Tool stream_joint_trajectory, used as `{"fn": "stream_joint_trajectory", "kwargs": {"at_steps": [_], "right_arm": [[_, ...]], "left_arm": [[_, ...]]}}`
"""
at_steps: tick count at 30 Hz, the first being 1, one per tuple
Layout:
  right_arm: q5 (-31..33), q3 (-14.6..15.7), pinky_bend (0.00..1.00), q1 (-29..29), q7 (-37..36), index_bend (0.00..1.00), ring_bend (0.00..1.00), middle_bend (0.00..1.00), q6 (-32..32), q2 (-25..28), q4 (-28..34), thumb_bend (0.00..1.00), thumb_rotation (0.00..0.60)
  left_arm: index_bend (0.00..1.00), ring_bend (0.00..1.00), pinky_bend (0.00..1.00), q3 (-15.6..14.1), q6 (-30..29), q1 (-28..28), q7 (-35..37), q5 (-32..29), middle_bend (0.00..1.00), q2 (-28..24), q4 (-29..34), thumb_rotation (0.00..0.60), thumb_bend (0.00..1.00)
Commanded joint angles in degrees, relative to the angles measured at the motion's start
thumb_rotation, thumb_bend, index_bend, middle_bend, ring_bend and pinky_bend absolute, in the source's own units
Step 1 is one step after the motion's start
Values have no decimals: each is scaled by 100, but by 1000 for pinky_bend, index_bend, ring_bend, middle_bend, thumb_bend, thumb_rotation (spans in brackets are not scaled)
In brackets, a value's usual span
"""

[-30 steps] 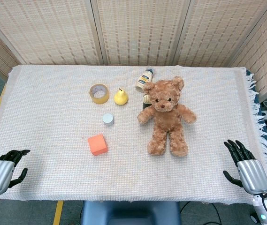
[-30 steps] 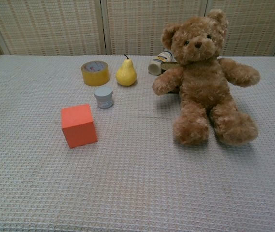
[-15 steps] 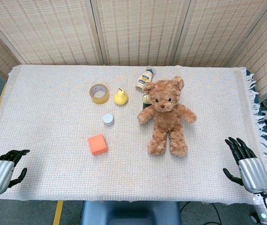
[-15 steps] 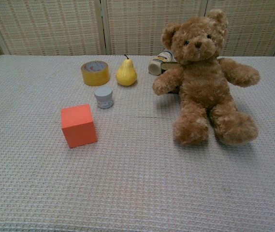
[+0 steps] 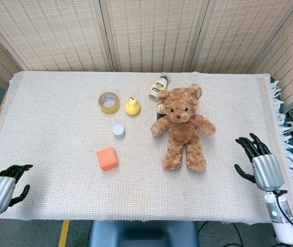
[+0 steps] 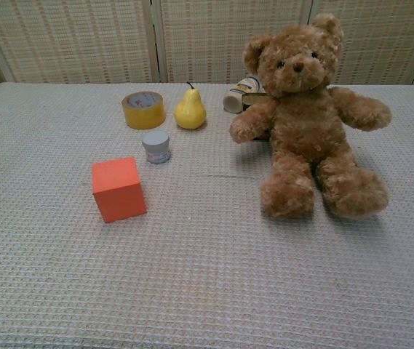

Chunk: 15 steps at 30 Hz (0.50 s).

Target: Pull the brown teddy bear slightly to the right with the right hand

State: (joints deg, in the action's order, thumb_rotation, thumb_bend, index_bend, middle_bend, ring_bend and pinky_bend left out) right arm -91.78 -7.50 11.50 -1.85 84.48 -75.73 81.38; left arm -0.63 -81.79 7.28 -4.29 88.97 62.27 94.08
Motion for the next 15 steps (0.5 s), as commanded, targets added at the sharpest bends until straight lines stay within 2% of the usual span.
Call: {"fn": "stream_joint_trajectory", "kwargs": {"at_steps": [1, 11, 15], "right_arm": [[89, -210, 233, 313, 259, 218, 58, 180, -235, -294, -273, 139, 600], [286, -424, 233, 846, 667, 275, 58, 180, -603, -941, -822, 139, 600], [518, -661, 233, 1201, 883, 274, 58, 180, -784, -1449, -1434, 139, 600]], "left_arm": [[222, 225, 386, -6, -4, 1, -26, 16, 288, 6, -10, 600, 418], [222, 224, 386, -20, -10, -6, 77, 37, 288, -33, -15, 600, 418], [222, 224, 386, -24, -9, -5, 168, 49, 288, -62, -19, 600, 419]]}}
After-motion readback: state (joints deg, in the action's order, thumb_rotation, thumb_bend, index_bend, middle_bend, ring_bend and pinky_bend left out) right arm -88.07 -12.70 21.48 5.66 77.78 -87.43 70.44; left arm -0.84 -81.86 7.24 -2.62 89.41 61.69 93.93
